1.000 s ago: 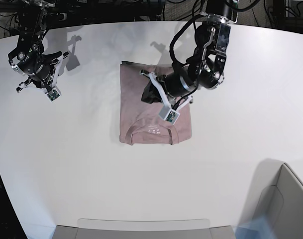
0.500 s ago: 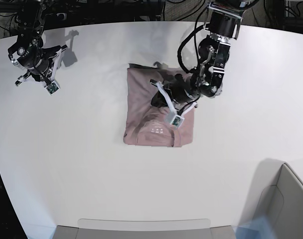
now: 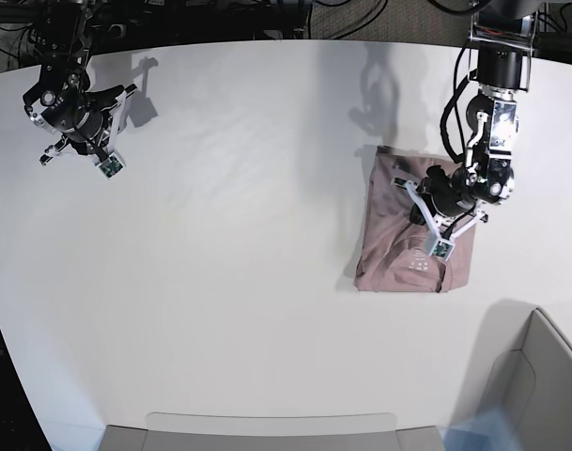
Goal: Fold the T-shirt properly
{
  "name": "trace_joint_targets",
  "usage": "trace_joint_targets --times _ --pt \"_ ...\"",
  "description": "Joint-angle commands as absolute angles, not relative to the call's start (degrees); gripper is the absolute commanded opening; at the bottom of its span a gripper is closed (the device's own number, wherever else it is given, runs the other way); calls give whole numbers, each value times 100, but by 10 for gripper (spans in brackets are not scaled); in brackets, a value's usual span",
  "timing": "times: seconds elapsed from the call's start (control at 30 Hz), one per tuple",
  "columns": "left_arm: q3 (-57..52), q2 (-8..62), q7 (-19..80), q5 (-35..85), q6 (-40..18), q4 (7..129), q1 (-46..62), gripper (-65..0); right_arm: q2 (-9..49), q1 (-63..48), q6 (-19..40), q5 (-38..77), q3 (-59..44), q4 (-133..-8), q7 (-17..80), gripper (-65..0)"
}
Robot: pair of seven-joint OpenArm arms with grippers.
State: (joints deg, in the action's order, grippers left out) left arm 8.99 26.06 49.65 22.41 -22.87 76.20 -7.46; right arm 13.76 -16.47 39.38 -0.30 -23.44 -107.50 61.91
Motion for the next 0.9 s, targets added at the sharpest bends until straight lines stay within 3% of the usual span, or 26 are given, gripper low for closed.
trace_joint_targets --times 0.0,0.3,0.53,0.73,0.87 --pt "848 2695 5138 2097 -2229 7749 -796 -650 1402 -1604 4000 -48 -2378 -10844 6149 -650" --pt "-1235 2105 5859 2070 -2229 10114 -127 -650 1490 -1666 4000 -40 -2202 -11380 6141 -650" --pt "-1596 1727 5895 2070 -2220 11679 1587 -650 1622 -2607 4000 -40 -1446 -11864 6141 -650" --pt "-1657 1701 5367 2062 -2211 11705 3011 -650 1736 -3670 4000 -40 -1429 -11881 6044 -650" --pt "-1675 1604 5121 2062 -2202 11714 3802 -650 1956 -4716 4000 -40 -1446 -11881 5174 -650"
